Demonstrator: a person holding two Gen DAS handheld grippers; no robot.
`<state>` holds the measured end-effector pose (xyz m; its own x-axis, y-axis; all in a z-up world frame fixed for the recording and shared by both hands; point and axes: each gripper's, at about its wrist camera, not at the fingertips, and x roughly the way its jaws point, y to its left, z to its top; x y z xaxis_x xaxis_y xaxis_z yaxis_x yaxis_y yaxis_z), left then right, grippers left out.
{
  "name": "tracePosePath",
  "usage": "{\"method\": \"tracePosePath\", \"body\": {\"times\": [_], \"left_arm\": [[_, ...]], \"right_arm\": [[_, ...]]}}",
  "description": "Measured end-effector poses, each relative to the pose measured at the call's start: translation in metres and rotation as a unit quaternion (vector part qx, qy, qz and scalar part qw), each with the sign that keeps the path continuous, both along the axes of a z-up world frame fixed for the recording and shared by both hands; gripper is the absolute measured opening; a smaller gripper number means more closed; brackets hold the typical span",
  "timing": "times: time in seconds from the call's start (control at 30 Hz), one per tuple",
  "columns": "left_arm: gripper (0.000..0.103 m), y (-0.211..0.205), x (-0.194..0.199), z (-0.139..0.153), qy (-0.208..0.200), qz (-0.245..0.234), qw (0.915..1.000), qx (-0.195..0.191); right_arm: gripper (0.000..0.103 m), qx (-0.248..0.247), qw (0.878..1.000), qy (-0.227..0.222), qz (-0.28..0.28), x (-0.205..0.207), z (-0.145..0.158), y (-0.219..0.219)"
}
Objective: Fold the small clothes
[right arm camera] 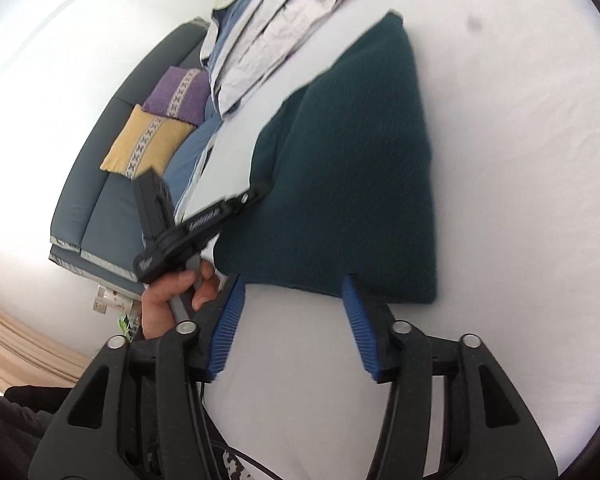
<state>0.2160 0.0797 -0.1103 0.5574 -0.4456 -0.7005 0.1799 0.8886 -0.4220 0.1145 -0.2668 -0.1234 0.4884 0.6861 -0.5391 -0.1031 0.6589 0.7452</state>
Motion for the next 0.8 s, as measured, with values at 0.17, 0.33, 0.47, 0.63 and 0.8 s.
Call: {"method": "tracePosePath", "body": {"times": [0.17,0.33,0.47,0.63,0.8], "left_arm": [[0.064,0.041,-0.017,0.027,-0.025,0.067,0.9974,-0.006],[0.064,0.058,0.010,0.007,0.053,0.055,0.9950,-0.065],[0.064,0.047,0.027,-0.013,0.098,0.045,0.9910,-0.079],[0.065,0.042,0.041,-0.024,0.134,0.030,0.9823,-0.127],[0.065,0.038,0.059,-0.032,0.170,0.016,0.9739,-0.150]], "right_arm": [[0.082,-0.008,0.998,0.005,-0.060,0.007,0.005,-0.044],[0.082,-0.008,0.997,0.026,-0.066,0.031,-0.004,-0.060],[0.082,0.012,0.997,0.052,-0.052,0.056,-0.020,-0.066],[0.082,0.045,0.995,0.071,-0.044,0.080,-0.041,-0.068],[0.079,0.077,0.993,0.078,-0.038,0.099,-0.045,-0.053]]}}
